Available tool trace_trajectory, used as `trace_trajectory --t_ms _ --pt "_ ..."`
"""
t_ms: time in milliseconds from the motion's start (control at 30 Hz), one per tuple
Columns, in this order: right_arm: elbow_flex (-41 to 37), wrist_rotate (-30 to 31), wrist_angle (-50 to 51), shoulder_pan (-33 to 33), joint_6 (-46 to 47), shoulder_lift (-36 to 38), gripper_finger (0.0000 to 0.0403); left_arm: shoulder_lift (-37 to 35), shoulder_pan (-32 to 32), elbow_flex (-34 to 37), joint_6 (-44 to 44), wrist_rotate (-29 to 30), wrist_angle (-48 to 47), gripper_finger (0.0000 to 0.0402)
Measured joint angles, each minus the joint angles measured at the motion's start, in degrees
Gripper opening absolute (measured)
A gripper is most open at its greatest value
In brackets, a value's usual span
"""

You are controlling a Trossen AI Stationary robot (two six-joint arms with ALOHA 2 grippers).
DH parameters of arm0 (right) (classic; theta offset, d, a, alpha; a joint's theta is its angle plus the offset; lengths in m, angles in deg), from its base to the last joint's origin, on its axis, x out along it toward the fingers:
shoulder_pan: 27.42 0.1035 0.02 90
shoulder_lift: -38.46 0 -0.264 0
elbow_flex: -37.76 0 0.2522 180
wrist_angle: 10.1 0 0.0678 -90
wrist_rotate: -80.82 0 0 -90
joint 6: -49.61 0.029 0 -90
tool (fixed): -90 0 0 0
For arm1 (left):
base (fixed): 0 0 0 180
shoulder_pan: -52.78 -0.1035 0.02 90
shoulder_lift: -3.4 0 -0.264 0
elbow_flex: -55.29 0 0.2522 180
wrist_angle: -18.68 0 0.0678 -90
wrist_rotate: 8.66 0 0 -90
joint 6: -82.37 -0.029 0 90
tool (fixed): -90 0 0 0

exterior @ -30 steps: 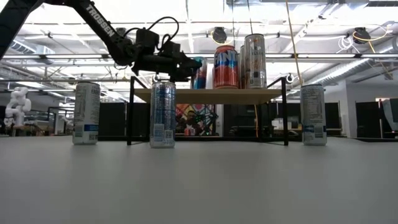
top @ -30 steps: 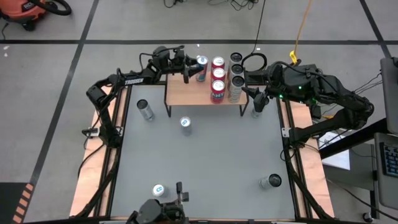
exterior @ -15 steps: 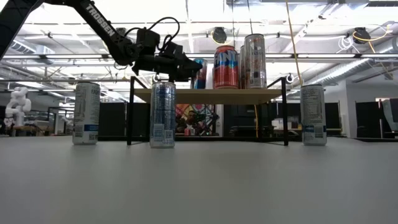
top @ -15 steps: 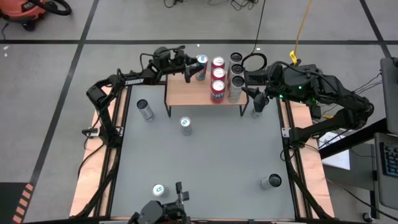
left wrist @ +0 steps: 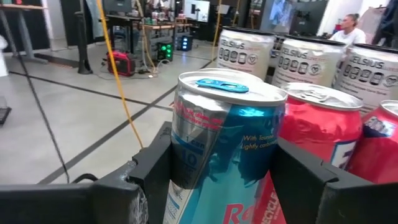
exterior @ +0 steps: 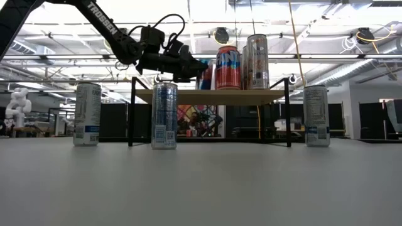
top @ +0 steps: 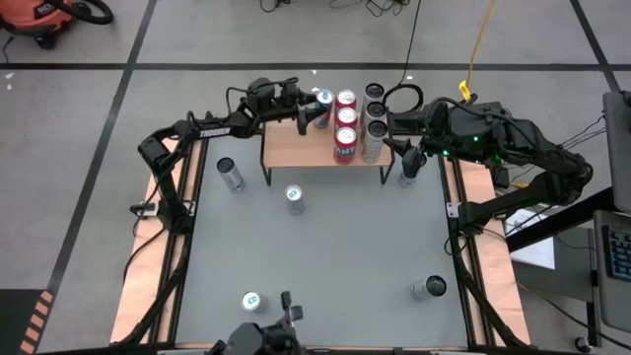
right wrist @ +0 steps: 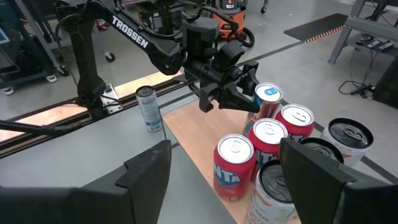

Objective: Place canned beverage on shelf
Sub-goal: Put the middle blue can on the shelf

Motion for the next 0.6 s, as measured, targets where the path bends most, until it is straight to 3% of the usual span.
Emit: trace_trajectory --t_ms 600 --pt "0.0 0.0 0.0 0.0 0.0 0.0 0.0263 0.0 -0.3 0.0 0.1 3.3 -1.0 0.027"
